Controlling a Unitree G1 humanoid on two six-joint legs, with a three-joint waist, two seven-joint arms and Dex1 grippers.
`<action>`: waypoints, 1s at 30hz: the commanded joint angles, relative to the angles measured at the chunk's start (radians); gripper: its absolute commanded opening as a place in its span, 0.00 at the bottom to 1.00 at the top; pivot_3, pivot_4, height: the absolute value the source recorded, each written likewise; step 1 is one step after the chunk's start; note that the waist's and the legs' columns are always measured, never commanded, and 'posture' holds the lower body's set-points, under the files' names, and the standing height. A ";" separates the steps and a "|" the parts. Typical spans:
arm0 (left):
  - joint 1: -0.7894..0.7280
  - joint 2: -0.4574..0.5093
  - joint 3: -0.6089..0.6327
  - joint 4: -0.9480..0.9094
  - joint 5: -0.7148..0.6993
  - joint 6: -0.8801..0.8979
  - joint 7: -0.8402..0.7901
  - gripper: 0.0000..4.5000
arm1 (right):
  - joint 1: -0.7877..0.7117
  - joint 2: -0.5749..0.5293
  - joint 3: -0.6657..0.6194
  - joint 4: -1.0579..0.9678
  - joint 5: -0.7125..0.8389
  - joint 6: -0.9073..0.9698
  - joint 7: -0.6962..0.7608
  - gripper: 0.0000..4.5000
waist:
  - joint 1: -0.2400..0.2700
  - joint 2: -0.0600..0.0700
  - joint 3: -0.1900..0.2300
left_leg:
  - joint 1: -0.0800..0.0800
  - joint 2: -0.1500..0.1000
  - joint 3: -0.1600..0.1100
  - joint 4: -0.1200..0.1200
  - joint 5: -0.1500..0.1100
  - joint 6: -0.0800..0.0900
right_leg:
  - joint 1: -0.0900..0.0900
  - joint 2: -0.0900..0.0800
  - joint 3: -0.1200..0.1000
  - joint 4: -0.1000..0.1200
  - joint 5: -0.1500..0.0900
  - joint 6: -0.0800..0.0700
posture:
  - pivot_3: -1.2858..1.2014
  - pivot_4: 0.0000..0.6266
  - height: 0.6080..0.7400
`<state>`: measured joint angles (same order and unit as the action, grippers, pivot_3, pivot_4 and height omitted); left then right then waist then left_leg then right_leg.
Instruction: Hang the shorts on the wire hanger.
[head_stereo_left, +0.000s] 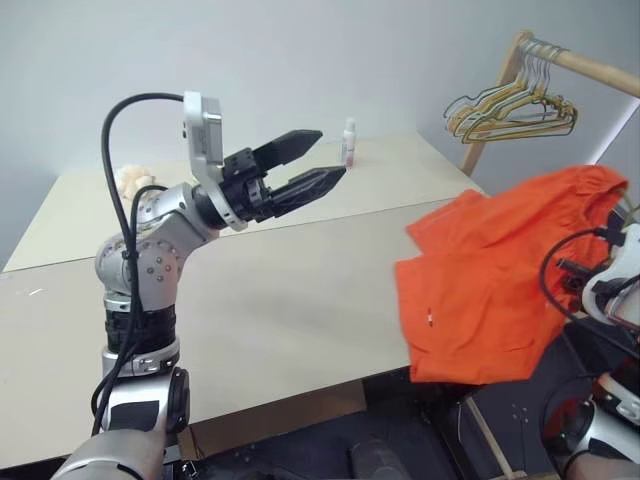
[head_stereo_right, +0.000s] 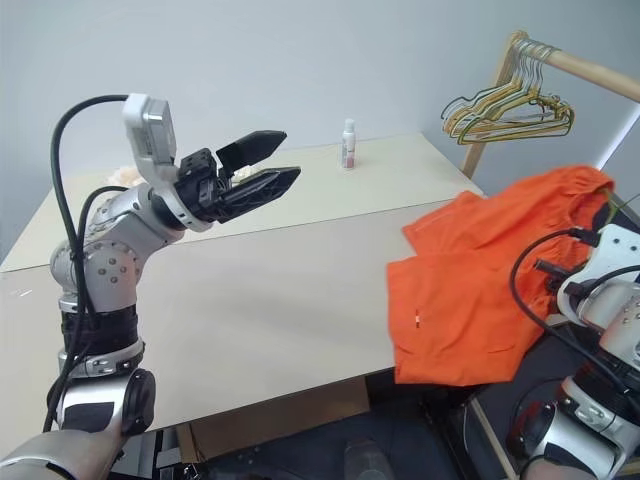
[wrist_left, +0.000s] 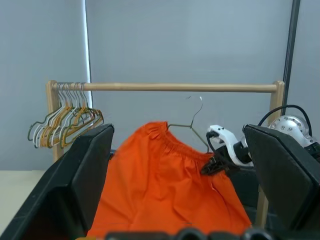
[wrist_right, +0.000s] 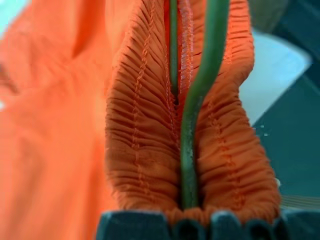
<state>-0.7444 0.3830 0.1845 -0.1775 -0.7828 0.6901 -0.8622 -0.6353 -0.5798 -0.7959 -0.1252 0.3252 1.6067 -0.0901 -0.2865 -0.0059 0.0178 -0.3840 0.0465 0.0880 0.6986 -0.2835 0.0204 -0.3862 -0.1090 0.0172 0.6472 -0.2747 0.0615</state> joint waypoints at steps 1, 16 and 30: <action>-0.012 -0.001 0.013 -0.046 -0.020 -0.027 0.035 1.00 | -0.137 -0.041 -0.099 0.069 -0.010 0.008 -0.098 0.00 | -0.003 0.001 -0.001 | 0.000 0.000 0.000 0.000 0.000 0.000 | 0.000 0.000 0.000 0.000 0.000 0.000 | 0.40 0.01 1.00; -0.005 0.012 -0.009 -0.059 -0.023 -0.049 0.038 1.00 | -0.488 -0.230 -0.278 0.487 -0.151 -0.022 -0.218 0.00 | -0.001 0.008 -0.001 | 0.000 -0.001 0.001 -0.004 0.001 0.000 | 0.001 0.000 0.001 -0.004 0.000 0.000 | 0.40 0.00 1.00; 0.003 0.034 -0.037 -0.055 -0.005 -0.072 0.012 1.00 | -0.540 -0.334 -0.294 0.890 -0.151 -0.328 -0.278 0.00 | -0.005 0.008 0.000 | 0.002 -0.001 0.002 -0.005 0.001 0.000 | 0.002 0.000 0.002 -0.005 0.000 0.000 | 0.40 0.00 1.00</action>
<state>-0.7341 0.4025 0.1403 -0.2074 -0.7847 0.6427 -0.8456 -1.1600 -0.8900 -1.1042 0.7580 0.1573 1.3214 -0.3610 -0.2919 0.0017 0.0174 -0.3825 0.0453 0.0903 0.6932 -0.2828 0.0205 -0.3847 -0.1090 0.0195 0.6417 -0.2749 0.0619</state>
